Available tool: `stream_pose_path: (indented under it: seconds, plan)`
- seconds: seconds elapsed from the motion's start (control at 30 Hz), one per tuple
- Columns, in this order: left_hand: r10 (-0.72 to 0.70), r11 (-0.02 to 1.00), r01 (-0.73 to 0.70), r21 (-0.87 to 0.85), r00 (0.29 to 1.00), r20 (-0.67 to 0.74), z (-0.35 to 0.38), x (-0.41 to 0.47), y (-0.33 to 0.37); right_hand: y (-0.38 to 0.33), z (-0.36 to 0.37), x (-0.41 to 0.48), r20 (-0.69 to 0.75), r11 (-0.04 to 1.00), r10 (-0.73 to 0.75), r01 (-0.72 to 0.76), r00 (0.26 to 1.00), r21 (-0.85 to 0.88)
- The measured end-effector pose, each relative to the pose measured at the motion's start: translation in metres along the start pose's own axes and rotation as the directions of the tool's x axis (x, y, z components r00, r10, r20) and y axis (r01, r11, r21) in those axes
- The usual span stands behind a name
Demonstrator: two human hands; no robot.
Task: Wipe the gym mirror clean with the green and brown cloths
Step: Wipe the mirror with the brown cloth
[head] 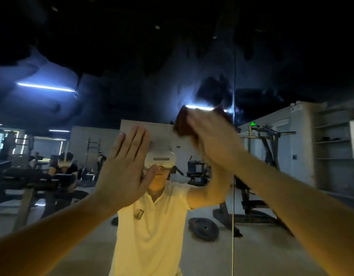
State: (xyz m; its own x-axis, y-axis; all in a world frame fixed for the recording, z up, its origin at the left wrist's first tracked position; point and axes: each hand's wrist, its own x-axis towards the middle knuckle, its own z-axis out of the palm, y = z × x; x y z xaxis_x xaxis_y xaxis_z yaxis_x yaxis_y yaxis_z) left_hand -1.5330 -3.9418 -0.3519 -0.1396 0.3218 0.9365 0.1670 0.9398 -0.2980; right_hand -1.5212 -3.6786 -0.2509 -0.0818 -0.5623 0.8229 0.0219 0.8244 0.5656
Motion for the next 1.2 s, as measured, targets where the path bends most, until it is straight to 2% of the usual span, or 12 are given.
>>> stream_pose_path:
  seconds: [0.1, 0.2, 0.4, 0.47, 0.53, 0.6, 0.67, 0.73, 0.8, 0.93, 1.07, 1.2]
  plan:
    - [0.018, 1.0, -0.018, -0.005, 0.999, -0.027, 0.003, 0.001, -0.001, 0.014, -0.008, 0.064, -0.074, 0.918, 0.384, -0.373, 0.92, 0.133]
    - [0.026, 1.0, -0.026, 0.01, 0.999, -0.038, 0.004, 0.001, -0.003, -0.03, -0.006, 0.077, -0.113, 0.826, 0.538, -0.495, 0.835, 0.269]
    - [0.058, 0.998, -0.06, -0.037, 0.997, -0.042, 0.0, -0.004, -0.007, -0.143, -0.001, -0.11, 0.017, 0.967, 0.067, -0.069, 0.998, 0.247]
    - [0.046, 0.998, -0.047, -0.036, 0.999, -0.026, -0.001, -0.007, -0.004, -0.138, -0.009, -0.155, 0.126, 0.962, -0.245, 0.224, 0.961, 0.158]
    - [0.037, 0.999, -0.037, -0.033, 0.999, -0.017, -0.001, -0.009, -0.001, -0.098, -0.013, -0.137, 0.224, 0.884, -0.466, 0.437, 0.856, 0.169]
    - [0.025, 0.999, -0.026, -0.034, 1.0, -0.004, -0.001, -0.01, 0.003, -0.053, -0.011, -0.085, 0.232, 0.93, -0.363, 0.334, 0.902, 0.156]
    - [0.003, 0.999, -0.003, -0.032, 1.0, 0.003, 0.001, -0.012, 0.006, -0.012, -0.014, -0.031, 0.122, 0.982, 0.049, -0.071, 0.991, 0.176]
    - [-0.011, 0.999, 0.011, -0.046, 1.0, 0.003, 0.001, -0.013, 0.009, 0.0, -0.016, -0.005, 0.038, 0.905, 0.368, -0.367, 0.929, 0.215]
    - [-0.031, 0.997, 0.031, -0.064, 1.0, 0.001, 0.001, -0.015, 0.013, -0.032, -0.009, -0.011, -0.012, 0.86, 0.457, -0.438, 0.889, 0.261]
    - [-0.059, 0.986, 0.057, -0.157, 0.998, -0.01, 0.004, -0.05, 0.033, -0.129, 0.008, -0.116, -0.004, 0.873, 0.301, -0.274, 0.954, 0.404]
    - [0.147, 0.977, -0.136, -0.163, 0.987, 0.06, 0.009, -0.109, 0.051, -0.2, 0.005, -0.244, 0.087, 0.899, 0.174, -0.195, 0.981, 0.393]
    - [0.123, 0.988, -0.106, -0.109, 0.978, 0.167, 0.014, -0.15, 0.054, -0.184, 0.002, -0.274, 0.097, 0.943, -0.113, 0.076, 0.989, 0.325]
